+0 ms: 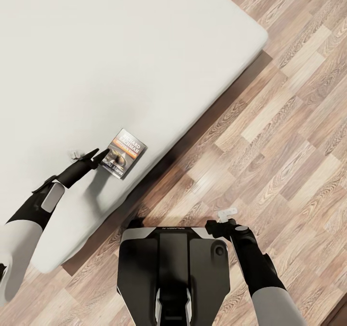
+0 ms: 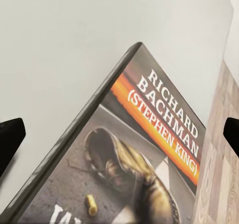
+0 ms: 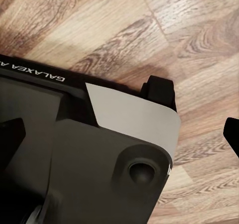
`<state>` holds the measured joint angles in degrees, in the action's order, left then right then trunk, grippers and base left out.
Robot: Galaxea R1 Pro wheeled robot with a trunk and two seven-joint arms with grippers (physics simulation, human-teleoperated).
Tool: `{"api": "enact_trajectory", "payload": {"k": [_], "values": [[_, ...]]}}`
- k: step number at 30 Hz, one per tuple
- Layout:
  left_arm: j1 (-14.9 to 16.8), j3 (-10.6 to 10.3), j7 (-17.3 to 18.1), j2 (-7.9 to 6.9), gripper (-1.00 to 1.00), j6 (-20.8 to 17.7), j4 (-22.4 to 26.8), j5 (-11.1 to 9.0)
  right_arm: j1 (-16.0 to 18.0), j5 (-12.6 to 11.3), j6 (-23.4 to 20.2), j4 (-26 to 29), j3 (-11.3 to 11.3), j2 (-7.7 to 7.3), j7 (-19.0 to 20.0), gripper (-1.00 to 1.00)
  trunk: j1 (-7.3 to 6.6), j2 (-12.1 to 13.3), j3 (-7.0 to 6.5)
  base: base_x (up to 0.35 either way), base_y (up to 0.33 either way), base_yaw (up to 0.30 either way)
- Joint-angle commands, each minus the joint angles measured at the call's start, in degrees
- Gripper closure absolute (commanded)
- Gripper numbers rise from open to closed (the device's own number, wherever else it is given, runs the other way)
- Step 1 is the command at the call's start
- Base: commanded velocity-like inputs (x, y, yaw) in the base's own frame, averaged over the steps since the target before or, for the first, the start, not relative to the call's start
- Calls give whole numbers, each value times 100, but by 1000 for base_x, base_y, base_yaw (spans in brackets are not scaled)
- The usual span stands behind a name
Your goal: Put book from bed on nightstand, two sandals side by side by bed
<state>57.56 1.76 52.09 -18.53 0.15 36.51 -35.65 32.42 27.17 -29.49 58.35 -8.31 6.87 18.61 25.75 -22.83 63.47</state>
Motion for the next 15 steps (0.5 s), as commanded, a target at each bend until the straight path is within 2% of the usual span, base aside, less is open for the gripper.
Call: {"api": "enact_trajectory", "payload": {"k": [1,15], "values": [[2,-5,20,-2,-100,1,-8,-25,1,60,-14,10,-22,8,55,-100,4,-9,9,0,0,0],[1,-20,21,-9,-100,1,-12,-29,1,60,-14,5,-22,8,55,-100,4,-9,75,0,0,0]]}}
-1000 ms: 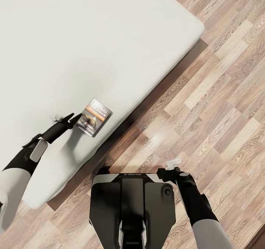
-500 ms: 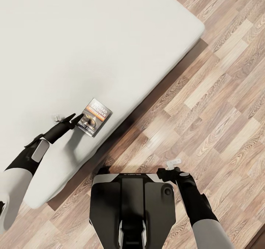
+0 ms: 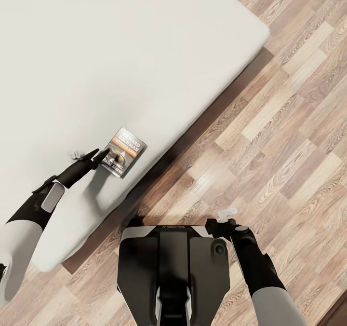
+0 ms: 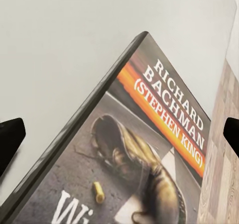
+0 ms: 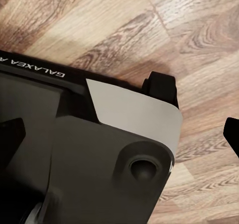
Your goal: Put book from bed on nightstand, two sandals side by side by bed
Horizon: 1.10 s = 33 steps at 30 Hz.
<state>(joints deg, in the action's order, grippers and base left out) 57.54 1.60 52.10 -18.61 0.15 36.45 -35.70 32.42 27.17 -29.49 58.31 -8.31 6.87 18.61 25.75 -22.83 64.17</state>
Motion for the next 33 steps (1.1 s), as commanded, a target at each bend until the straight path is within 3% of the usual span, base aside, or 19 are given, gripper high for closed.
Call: {"api": "enact_trajectory", "payload": {"k": [1,33], "values": [[3,-4,20,-2,-100,0,-6,-24,1,60,-14,9,-22,8,55,-100,4,-9,7,0,0,0],[3,-2,25,-11,-100,-10,-7,-24,1,60,-13,2,-22,8,55,-100,4,-9,116,0,0,0]]}}
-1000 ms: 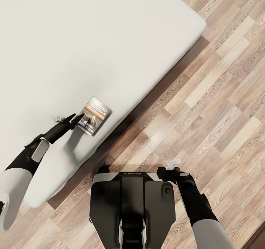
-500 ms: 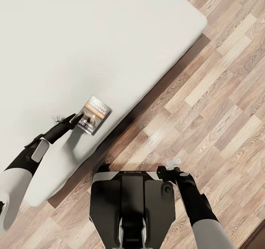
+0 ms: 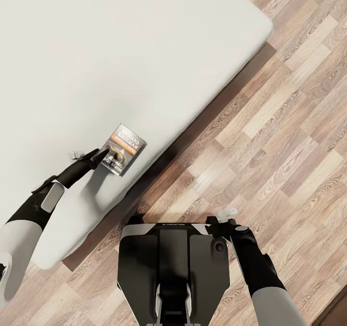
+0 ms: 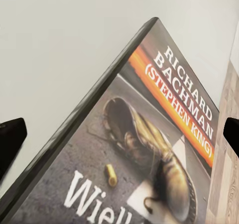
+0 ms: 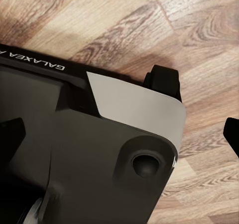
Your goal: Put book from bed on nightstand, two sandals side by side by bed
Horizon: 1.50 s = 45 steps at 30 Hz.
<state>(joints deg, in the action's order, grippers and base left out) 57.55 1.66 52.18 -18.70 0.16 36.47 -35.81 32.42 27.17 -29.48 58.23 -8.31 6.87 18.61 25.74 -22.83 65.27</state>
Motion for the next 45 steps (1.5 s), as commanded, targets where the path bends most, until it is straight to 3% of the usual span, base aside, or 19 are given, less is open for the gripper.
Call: {"api": "enact_trajectory", "payload": {"k": [1,45], "values": [[2,-8,18,-4,-100,-14,-6,-13,1,60,-14,9,-22,8,55,-100,4,-9,8,0,0,0],[2,14,105,-5,-100,-67,1,-18,-5,64,47,4,-13,8,46,-100,4,-9,74,0,0,0]]}}
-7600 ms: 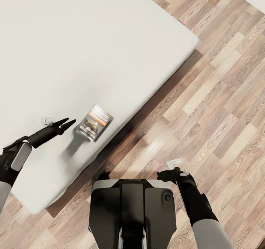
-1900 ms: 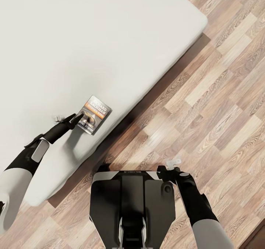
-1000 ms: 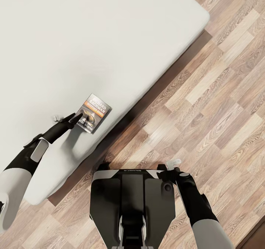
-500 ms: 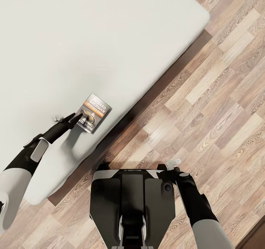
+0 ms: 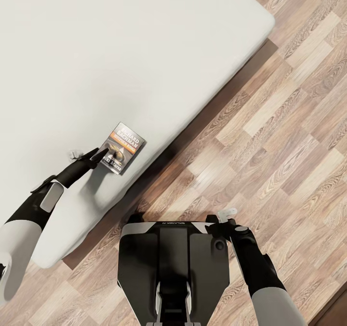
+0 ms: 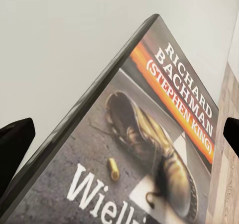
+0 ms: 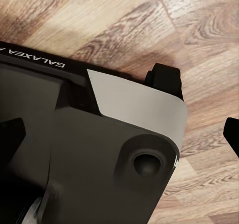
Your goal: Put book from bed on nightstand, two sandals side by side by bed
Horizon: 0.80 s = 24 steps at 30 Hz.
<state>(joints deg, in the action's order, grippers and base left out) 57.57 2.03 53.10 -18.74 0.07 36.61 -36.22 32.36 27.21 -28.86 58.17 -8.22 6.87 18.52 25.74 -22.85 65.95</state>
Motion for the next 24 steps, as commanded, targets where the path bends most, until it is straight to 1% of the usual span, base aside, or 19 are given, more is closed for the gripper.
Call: {"api": "enact_trajectory", "payload": {"k": [1,24], "values": [[-1,-22,12,0,-100,-60,-12,22,1,60,-14,10,-22,8,55,-100,5,-7,6,0,0,0],[-1,-33,33,19,-100,-70,80,26,-1,62,-15,6,-22,8,55,-100,5,-7,6,0,0,0]]}}
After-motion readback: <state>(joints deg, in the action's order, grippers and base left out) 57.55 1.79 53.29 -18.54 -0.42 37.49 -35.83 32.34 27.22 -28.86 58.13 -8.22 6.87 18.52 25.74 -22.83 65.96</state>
